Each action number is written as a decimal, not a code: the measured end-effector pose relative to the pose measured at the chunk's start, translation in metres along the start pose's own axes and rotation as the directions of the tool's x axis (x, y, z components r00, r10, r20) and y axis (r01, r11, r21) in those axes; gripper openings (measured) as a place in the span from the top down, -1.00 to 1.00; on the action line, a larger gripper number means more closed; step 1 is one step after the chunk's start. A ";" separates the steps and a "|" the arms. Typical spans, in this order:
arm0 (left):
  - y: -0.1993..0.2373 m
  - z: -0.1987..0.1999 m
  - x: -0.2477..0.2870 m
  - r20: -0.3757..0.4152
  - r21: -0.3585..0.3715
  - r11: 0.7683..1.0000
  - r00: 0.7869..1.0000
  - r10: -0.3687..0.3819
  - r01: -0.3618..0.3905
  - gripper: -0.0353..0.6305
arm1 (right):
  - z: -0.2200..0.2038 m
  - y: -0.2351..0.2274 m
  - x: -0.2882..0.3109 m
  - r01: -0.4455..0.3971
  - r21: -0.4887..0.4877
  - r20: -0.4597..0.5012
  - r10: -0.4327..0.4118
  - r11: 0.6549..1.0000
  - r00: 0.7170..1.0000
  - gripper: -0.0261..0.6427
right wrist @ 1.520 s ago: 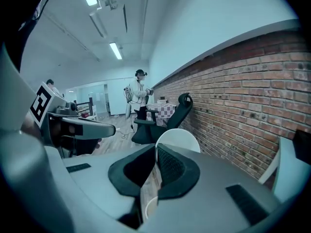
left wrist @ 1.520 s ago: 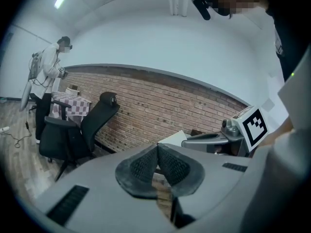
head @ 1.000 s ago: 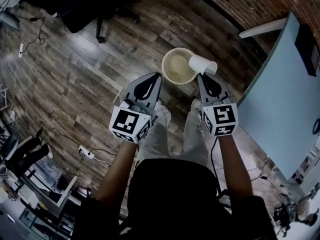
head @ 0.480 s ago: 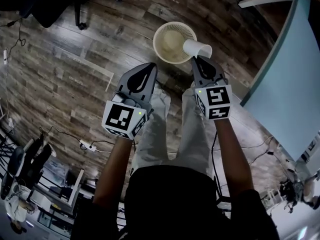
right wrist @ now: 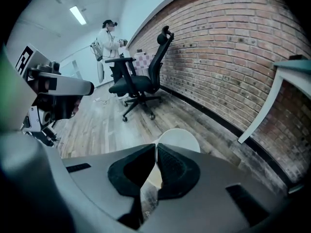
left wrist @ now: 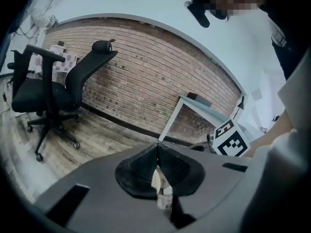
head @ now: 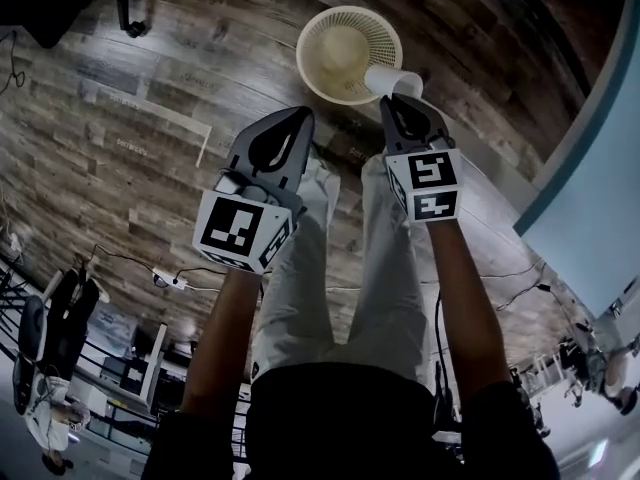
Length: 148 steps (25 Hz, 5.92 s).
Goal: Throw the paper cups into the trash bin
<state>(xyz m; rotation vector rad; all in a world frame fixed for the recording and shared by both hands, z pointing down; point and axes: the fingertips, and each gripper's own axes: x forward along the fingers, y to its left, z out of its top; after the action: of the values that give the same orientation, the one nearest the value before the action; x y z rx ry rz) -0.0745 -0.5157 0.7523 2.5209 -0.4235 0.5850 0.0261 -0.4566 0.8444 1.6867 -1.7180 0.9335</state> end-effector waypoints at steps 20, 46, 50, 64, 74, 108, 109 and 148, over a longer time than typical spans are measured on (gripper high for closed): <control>0.068 -0.078 0.074 -0.071 -0.001 1.000 0.997 -0.010 0.010 0.87 | -0.113 -0.004 0.167 -0.088 -0.076 -0.230 0.069 0.993 0.971 0.87; 0.040 -0.047 0.054 -0.049 -0.028 0.999 0.998 -0.025 0.024 0.87 | -0.056 0.002 0.101 -0.041 -0.085 -0.151 0.028 0.996 0.988 0.90; 0.023 -0.029 0.044 -0.034 -0.009 1.000 0.999 -0.022 0.022 0.87 | -0.032 0.002 0.071 -0.036 -0.070 -0.100 0.029 0.997 0.995 0.91; -0.029 0.075 -0.009 0.054 0.062 0.998 0.998 0.016 -0.020 0.87 | 0.084 0.005 -0.067 -0.023 -0.016 0.125 0.025 1.000 0.992 0.91; -0.092 0.144 -0.057 0.132 0.098 0.995 0.991 -0.036 0.023 0.87 | 0.172 0.005 -0.164 0.007 0.028 0.298 -0.015 1.000 0.954 0.91; -0.145 0.288 -0.195 0.428 0.208 0.978 0.901 -0.073 -0.019 0.87 | 0.334 0.089 -0.356 0.010 -0.095 0.660 0.055 0.995 0.749 0.91; -0.147 0.288 -0.196 0.431 0.210 0.977 0.900 -0.070 -0.025 0.87 | 0.332 0.089 -0.359 0.008 -0.096 0.663 0.058 0.995 0.746 0.91; -0.379 0.209 -0.240 0.498 0.293 0.944 0.867 -0.017 -0.150 0.87 | 0.162 0.075 -0.553 -0.045 -0.125 0.756 0.125 0.991 0.643 0.91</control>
<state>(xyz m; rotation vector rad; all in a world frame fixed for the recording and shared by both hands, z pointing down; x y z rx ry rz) -0.0616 -0.2761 0.3199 2.9821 -0.6464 0.0075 -0.0024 -0.2487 0.3024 2.1153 -2.3349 0.1054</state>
